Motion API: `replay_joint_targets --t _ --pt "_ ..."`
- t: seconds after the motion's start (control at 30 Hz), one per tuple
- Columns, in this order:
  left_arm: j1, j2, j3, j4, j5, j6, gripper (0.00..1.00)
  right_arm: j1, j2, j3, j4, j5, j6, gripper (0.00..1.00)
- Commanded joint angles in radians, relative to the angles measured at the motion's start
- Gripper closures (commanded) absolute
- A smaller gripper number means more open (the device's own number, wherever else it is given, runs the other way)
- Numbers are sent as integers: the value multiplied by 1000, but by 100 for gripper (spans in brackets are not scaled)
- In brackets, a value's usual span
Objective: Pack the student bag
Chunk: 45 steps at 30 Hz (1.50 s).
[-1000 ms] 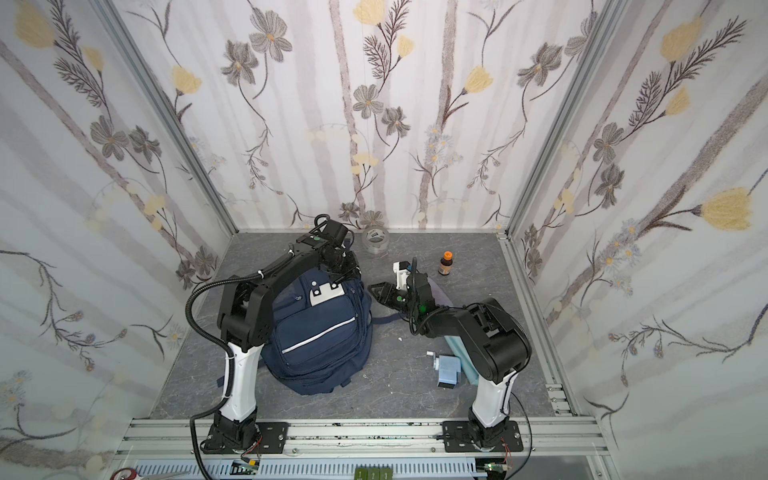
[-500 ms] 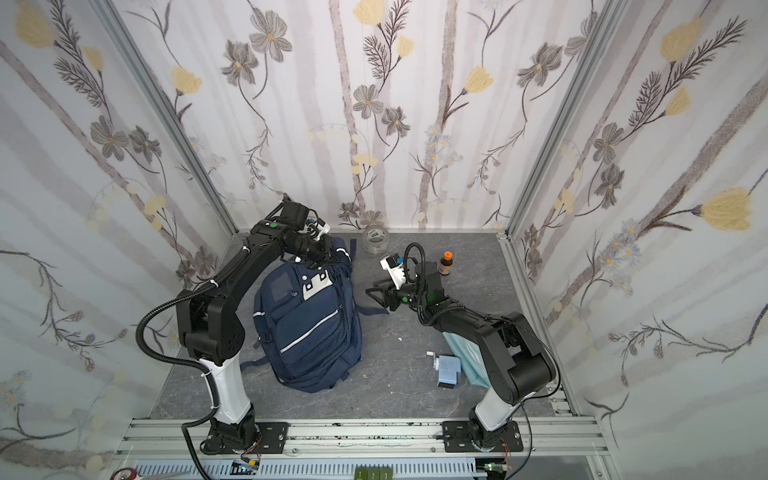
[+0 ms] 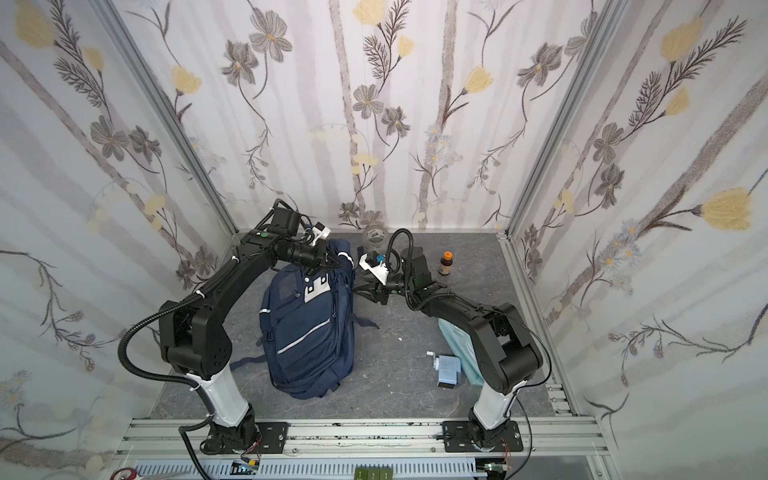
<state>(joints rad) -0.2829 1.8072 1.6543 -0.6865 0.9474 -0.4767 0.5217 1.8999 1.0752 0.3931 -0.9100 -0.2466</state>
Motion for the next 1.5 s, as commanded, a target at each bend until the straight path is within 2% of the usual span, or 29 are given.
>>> replay_joint_targets --t 0.0,0.23,0.5,0.67,0.77,0.9,1.03,1.23,1.47 --pt "-3 -23 -3 113 106 -28 100 18 19 20 -18 -67 -71 52" --pt "-9 -15 -9 113 91 -37 100 53 31 31 -5 -74 -67 57" --pt "-13 0 -5 80 34 -28 100 54 38 31 34 -88 3 81" --pt "-11 10 37 9 -63 -4 100 51 11 -13 44 -64 36 90" --pt "-3 26 93 -70 -196 -9 100 51 -25 -37 -4 13 50 99" --pt "0 55 172 -143 -405 -78 100 59 -76 -40 -149 164 43 100" --pt "-2 93 222 -133 -493 -168 100 80 -134 -59 -251 302 6 100" --pt "-4 141 299 -162 -640 -233 100 113 -247 -108 -328 506 -43 100" --pt "3 159 322 -121 -789 -331 100 161 -356 -156 -413 651 -69 100"
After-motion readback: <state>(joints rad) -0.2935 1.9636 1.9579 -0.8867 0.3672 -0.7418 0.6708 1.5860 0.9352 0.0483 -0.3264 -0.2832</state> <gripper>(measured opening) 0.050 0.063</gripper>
